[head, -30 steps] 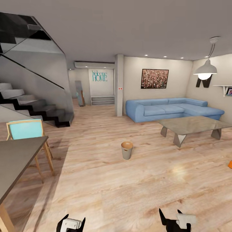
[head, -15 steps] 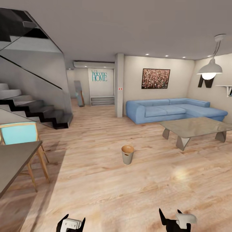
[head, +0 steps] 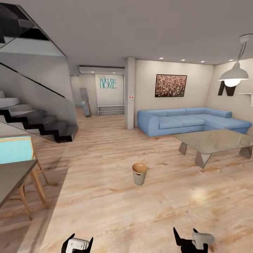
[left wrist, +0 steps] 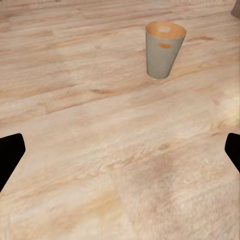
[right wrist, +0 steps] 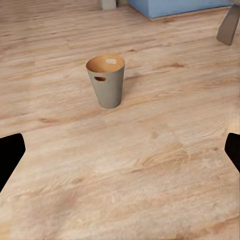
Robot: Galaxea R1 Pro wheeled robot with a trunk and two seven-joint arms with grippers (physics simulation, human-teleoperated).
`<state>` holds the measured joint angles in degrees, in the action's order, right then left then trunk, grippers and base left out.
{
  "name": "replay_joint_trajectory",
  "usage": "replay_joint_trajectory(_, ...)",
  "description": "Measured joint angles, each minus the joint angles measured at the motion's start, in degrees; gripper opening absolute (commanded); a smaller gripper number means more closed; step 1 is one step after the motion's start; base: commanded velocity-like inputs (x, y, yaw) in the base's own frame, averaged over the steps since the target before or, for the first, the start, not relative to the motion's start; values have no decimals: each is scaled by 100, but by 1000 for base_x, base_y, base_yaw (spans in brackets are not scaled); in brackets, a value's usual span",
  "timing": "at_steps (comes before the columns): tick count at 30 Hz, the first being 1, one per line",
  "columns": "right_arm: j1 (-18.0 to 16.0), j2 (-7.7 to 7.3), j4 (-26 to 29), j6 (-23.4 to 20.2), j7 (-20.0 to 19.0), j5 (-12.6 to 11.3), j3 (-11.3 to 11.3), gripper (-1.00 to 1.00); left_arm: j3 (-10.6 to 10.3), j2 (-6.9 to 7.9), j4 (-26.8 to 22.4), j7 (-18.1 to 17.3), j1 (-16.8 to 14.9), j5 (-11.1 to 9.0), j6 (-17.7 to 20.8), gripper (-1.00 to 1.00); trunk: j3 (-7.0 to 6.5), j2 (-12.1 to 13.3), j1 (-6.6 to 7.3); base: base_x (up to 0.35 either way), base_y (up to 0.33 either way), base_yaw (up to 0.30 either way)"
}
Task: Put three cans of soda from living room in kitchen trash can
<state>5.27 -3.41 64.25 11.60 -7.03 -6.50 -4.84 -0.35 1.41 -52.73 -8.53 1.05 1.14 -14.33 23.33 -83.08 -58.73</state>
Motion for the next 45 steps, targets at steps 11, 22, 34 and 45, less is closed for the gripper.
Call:
replay_joint_trajectory(11, 0, 7, 0, 0, -2, 3, 18, 100, 0, 0, 0, 0, -1, 0, 0, 100, 0, 0, 0, 314, -100, 0)
replay_joint_trajectory(22, 0, -1, 0, 0, 0, 8, 19, 100, 0, 0, 0, 0, 0, -8, 0, 100, 0, 0, 0, 308, -115, 0)
replay_joint_trajectory(34, 0, 20, 0, 0, -1, 9, 37, 100, 0, 0, -1, 0, -1, -9, -2, 100, -5, 0, 0, 307, -115, 41)
replay_joint_trajectory(45, 0, 0, 0, 0, 0, 9, 139, 100, 0, 0, -5, 0, -2, -12, -1, 100, -17, 0, 0, 307, -116, 98)
